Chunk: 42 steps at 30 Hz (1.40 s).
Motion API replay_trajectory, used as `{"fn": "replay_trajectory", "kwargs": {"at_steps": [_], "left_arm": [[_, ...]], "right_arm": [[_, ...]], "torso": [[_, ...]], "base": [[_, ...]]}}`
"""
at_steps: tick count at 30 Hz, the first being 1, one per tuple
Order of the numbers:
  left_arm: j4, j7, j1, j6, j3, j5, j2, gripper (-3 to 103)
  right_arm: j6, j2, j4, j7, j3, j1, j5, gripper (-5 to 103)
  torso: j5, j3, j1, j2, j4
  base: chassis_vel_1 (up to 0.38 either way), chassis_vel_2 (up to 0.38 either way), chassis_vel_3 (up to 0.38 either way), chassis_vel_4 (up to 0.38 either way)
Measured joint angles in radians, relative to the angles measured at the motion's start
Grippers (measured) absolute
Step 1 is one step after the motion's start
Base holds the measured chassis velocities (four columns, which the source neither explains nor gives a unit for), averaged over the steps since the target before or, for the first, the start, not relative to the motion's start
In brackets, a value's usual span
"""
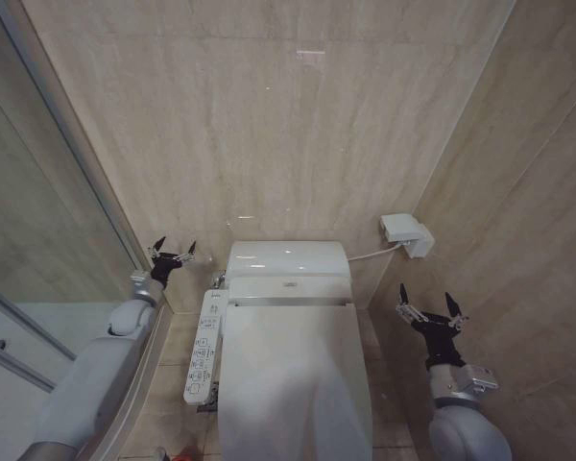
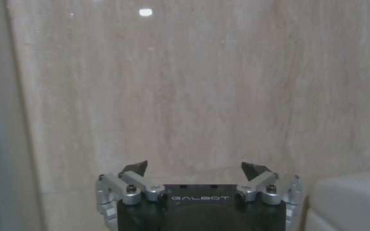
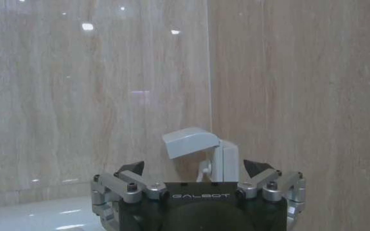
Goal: Open the toilet lid, clean the toilet bowl with a toilet brush, close the toilet lid, and flush.
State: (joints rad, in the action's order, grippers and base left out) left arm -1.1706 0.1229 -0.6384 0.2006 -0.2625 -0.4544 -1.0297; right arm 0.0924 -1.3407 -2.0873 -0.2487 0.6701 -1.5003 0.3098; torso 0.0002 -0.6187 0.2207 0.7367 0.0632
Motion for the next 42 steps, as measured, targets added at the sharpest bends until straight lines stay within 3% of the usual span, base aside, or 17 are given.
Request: {"fn": "replay_trajectory", "kwargs": {"at_steps": [3,4,11,12,18,19,26,27,42], "left_arm": [[0.029,0.03,0.025,0.0,0.011,-0.002,0.008,100],[0.035,0.046,0.031,0.001,0.016,-0.002,0.009,85],[0.034,0.114,0.026,0.018,0.042,0.017,-0.002,85],[0.034,0.126,0.021,0.026,0.048,0.026,-0.003,57],[0.041,0.214,-0.011,0.075,0.066,0.065,-0.001,57],[0.043,0.235,-0.019,0.086,0.067,0.075,0.001,30],[0.059,0.313,-0.046,0.133,0.062,0.122,0.019,30],[0.063,0.322,-0.049,0.141,0.059,0.131,0.022,4],[0.119,0.42,-0.045,0.218,0.048,0.159,0.026,0]], "right_arm": [[0.0,0.0,0.0,0.0,0.0,0.0,0.0,100],[0.0,0.0,0.0,0.0,0.0,0.0,0.0,100],[0.0,0.0,0.0,0.0,0.0,0.0,0.0,100],[0.0,0.0,0.0,0.0,0.0,0.0,0.0,100],[0.0,0.0,0.0,0.0,0.0,0.0,0.0,100],[0.0,0.0,0.0,0.0,0.0,0.0,0.0,100],[0.0,0.0,0.0,0.0,0.0,0.0,0.0,100],[0.0,0.0,0.0,0.0,0.0,0.0,0.0,100],[0.0,0.0,0.0,0.0,0.0,0.0,0.0,100]], "torso": [[-0.0003,0.0,0.0,0.0,0.0],[-0.0001,0.0,0.0,0.0,0.0002],[-0.0002,0.0,0.0,0.0,0.0011],[-0.0002,0.0,0.0,0.0,0.0008],[-0.0002,0.0,0.0,0.0,0.0006],[-0.0002,0.0,0.0,0.0,0.0008],[-0.0003,0.0,0.0,0.0,0.0007],[-0.0002,0.0,0.0,0.0,0.0006],[-0.0002,0.0,0.0,0.0,0.0007]], "base": [[0.0,0.0,0.0,0.0],[0.0,0.0,0.0,0.0],[0.0,0.0,0.0,0.0],[0.0,0.0,0.0,0.0],[0.0,0.0,0.0,0.0],[0.0,0.0,0.0,0.0],[0.0,0.0,0.0,0.0],[0.0,0.0,0.0,0.0],[0.0,0.0,0.0,0.0]]}}
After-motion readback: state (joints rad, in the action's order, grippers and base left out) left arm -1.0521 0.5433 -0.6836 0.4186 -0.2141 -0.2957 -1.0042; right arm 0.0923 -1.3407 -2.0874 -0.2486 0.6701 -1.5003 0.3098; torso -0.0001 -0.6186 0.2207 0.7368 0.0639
